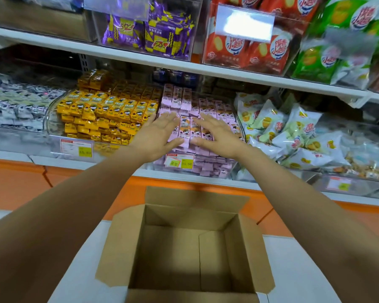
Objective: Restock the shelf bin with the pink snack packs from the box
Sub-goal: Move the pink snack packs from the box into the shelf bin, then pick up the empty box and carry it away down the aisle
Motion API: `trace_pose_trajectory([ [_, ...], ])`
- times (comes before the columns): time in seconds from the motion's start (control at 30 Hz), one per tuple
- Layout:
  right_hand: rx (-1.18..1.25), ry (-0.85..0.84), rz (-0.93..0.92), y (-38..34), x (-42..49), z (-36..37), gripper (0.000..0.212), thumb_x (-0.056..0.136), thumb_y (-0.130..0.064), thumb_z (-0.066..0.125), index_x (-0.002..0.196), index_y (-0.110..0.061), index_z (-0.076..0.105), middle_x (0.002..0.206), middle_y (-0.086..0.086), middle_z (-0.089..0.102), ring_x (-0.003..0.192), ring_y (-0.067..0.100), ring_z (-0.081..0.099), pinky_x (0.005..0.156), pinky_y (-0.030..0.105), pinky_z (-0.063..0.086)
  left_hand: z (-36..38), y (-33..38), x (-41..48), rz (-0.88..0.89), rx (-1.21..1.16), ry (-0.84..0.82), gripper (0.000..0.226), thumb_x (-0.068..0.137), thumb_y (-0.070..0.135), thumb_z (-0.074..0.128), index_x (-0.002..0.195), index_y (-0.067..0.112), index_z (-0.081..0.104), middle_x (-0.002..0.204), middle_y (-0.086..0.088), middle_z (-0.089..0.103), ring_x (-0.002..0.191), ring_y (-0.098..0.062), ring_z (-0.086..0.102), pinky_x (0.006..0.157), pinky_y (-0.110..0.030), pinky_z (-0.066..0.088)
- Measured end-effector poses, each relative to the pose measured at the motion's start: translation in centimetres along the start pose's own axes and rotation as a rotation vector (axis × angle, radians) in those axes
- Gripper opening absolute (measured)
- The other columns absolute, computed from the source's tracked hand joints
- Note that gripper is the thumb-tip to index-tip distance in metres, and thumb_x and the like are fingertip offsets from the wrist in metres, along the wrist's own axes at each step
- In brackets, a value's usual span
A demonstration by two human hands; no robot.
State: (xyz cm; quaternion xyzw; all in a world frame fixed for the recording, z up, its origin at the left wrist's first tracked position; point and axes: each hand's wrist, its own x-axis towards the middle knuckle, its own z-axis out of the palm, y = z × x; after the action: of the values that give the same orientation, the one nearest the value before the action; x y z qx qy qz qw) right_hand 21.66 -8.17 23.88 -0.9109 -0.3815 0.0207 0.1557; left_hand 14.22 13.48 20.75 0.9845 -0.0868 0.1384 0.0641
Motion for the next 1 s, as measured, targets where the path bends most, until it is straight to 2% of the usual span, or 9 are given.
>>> trace_pose_trajectory([
  [0.13, -0.080, 0.104, 0.056, 1.0, -2.2, -1.1, 0.078, 0.087, -0.064, 0.049, 0.152, -0.031, 0.020, 0.162, -0.001, 0.000, 0.149, 0.017, -0.004, 0.121, 0.045, -0.001, 0.1, 1.9, -0.3, 0.045, 0.075, 0.011, 0.069, 0.093, 0.064, 0.027, 0.153, 0.037, 0.009, 0.163, -0.001, -0.003, 0.150, -0.023, -0.001, 0.118, -0.056, -0.005],
  [0.27, -0.174, 0.020, 0.172, 2.5, -4.0, -1.1, 0.078, 0.090, -0.067, 0.038, 0.153, -0.033, 0.008, 0.161, 0.000, -0.011, 0.148, 0.020, -0.011, 0.119, 0.045, -0.006, 0.9, 3.0, 0.7, -0.012, 0.139, -0.018, 0.062, 0.096, 0.063, 0.020, 0.152, 0.042, 0.008, 0.163, 0.001, 0.008, 0.150, -0.023, 0.004, 0.115, -0.064, -0.003],
  [0.37, -0.231, 0.030, 0.158, 3.0, -3.7, -0.2, 0.068, 0.095, -0.060, 0.032, 0.153, -0.030, 0.014, 0.162, 0.002, 0.005, 0.149, 0.023, 0.004, 0.118, 0.042, 0.002, 1.2, 3.1, 0.8, -0.025, 0.146, 0.011, 0.058, 0.097, 0.060, 0.023, 0.151, 0.043, 0.016, 0.161, 0.002, 0.016, 0.149, -0.023, 0.009, 0.114, -0.065, 0.000],
  [0.5, -0.228, 0.192, 0.149, 3.0, -2.8, 0.9, 0.057, 0.097, -0.054, 0.037, 0.146, -0.025, 0.034, 0.152, 0.004, 0.032, 0.139, 0.026, 0.025, 0.111, 0.039, 0.018, 1.3, 3.6, 0.9, -0.043, 0.164, 0.021, 0.056, 0.098, 0.057, 0.026, 0.151, 0.041, 0.018, 0.160, 0.002, 0.019, 0.148, -0.023, 0.010, 0.114, -0.065, 0.001],
  [0.6, -0.202, 0.215, 0.140, 3.1, -2.8, 1.0, 0.055, 0.097, -0.052, 0.039, 0.145, -0.025, 0.037, 0.151, 0.003, 0.034, 0.140, 0.024, 0.024, 0.112, 0.038, 0.014, 1.6, 3.9, 0.8, -0.065, 0.195, 0.039, 0.058, 0.098, 0.056, 0.026, 0.152, 0.038, 0.016, 0.161, 0.000, 0.014, 0.149, -0.025, 0.007, 0.114, -0.064, -0.004],
  [0.67, -0.171, 0.214, 0.128, 3.0, -3.5, 1.2, 0.059, 0.097, -0.053, 0.039, 0.148, -0.025, 0.031, 0.157, 0.004, 0.024, 0.147, 0.023, 0.013, 0.117, 0.040, 0.001, 1.7, 4.3, 0.0, -0.061, 0.198, 0.082, 0.061, 0.098, 0.056, 0.028, 0.153, 0.033, 0.014, 0.162, -0.004, 0.011, 0.149, -0.027, 0.005, 0.116, -0.060, -0.004],
  [0.73, -0.147, 0.294, 0.066, 2.8, -4.9, 1.7, 0.064, 0.095, -0.056, 0.037, 0.150, -0.024, 0.028, 0.160, 0.003, 0.018, 0.149, 0.022, 0.007, 0.117, 0.042, -0.008, 1.7, 5.1, -1.5, -0.033, 0.180, 0.177, 0.063, 0.098, 0.052, 0.032, 0.153, 0.025, 0.021, 0.161, -0.009, 0.016, 0.149, -0.030, 0.010, 0.119, -0.055, 0.003],
  [0.87, -0.048, 0.461, -0.014, 1.3, -9.7, 3.7, 0.059, 0.097, -0.049, 0.041, 0.149, -0.025, 0.029, 0.160, -0.001, 0.018, 0.149, 0.017, 0.009, 0.118, 0.034, -0.006, 2.5, 7.8, -6.4, -0.018, 0.117, 0.296, 0.057, 0.091, 0.036, 0.039, 0.141, 0.009, 0.045, 0.150, -0.016, 0.038, 0.139, -0.036, 0.033, 0.113, -0.054, 0.025],
  [1.0, 0.044, 0.274, 0.096, 0.6, -17.4, 8.8, 0.060, 0.098, -0.047, 0.042, 0.151, -0.025, 0.025, 0.162, -0.002, 0.005, 0.149, 0.015, -0.001, 0.118, 0.038, 0.002, 6.0, 11.7, -13.5, -0.008, -0.004, 0.223, 0.051, 0.080, 0.024, 0.041, 0.124, 0.007, 0.059, 0.131, -0.018, 0.055, 0.119, -0.037, 0.053, 0.101, -0.048, 0.041],
])
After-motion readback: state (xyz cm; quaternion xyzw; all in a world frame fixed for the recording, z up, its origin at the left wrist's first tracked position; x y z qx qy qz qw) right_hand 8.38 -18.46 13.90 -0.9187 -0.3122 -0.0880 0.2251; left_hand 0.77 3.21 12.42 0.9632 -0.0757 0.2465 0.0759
